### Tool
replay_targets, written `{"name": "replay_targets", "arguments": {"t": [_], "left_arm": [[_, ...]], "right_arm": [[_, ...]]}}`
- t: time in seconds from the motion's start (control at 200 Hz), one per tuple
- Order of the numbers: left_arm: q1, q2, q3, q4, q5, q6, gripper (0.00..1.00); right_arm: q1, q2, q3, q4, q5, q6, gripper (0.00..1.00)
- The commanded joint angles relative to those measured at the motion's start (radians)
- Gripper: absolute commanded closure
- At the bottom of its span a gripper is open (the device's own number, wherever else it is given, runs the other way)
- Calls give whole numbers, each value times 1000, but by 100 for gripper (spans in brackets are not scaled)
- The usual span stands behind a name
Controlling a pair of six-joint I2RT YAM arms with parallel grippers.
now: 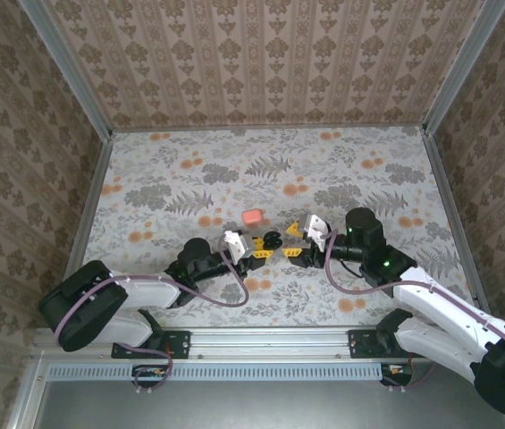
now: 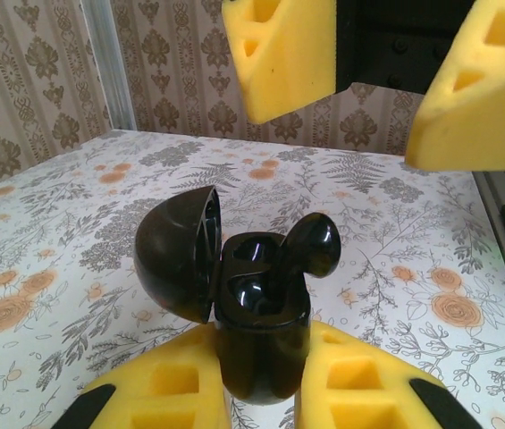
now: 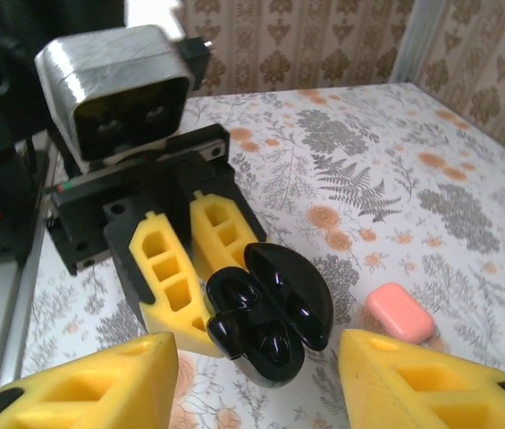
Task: Insert wireless bluetooth earbuds into charging case
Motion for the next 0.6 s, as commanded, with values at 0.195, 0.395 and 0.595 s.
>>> {"name": "replay_targets", "arguments": {"t": [0.195, 0.395, 0.595], "left_arm": [[12, -22, 11, 24, 29, 18, 85], [14, -34, 9, 18, 23, 13, 85], [18, -48, 12, 1, 15, 13, 85]], "right_arm": [[-6, 59, 6, -26, -56, -187, 56], [-5, 92, 16, 7, -56, -177, 65], [-5, 119, 20, 40, -78, -157, 74]]}}
